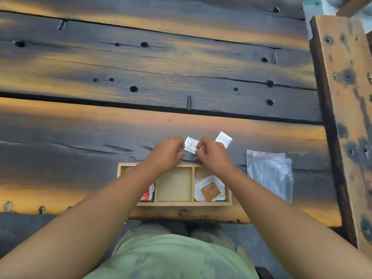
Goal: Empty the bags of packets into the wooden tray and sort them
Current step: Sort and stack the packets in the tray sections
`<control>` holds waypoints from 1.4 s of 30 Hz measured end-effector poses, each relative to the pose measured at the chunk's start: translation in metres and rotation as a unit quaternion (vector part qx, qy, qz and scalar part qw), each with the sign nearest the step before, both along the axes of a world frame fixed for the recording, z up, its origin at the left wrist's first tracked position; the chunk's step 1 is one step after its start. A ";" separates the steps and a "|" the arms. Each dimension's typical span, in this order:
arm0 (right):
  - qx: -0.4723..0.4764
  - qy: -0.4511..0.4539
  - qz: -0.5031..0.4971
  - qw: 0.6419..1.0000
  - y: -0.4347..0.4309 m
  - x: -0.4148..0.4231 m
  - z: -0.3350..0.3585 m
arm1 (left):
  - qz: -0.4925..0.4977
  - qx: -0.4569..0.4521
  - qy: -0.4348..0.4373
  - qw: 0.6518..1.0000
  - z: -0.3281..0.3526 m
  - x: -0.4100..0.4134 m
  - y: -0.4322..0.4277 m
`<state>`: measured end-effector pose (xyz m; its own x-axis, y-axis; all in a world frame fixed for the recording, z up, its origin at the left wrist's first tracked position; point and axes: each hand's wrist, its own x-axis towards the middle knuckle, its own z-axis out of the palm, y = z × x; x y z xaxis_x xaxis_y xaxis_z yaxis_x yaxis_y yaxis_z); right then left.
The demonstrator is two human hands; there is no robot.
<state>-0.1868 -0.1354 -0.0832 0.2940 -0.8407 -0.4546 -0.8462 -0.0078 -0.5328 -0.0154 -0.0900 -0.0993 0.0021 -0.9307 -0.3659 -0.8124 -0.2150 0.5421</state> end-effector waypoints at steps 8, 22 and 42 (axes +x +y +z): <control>-0.021 0.068 0.060 0.996 -0.032 0.001 -0.036 | -0.008 0.026 -0.012 1.000 -0.029 -0.006 -0.033; 0.007 0.058 0.070 0.996 -0.034 0.009 -0.039 | 0.014 0.027 -0.006 1.000 -0.030 -0.016 -0.042; 0.056 -0.078 0.023 0.995 -0.003 -0.055 0.009 | 0.098 0.014 0.104 0.990 0.024 -0.057 0.007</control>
<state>-0.2419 -0.1384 -0.0737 0.4055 -0.7713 -0.4905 -0.7536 0.0216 -0.6570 -0.0719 -0.0829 -0.0757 0.1047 -0.9092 -0.4029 -0.6252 -0.3752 0.6844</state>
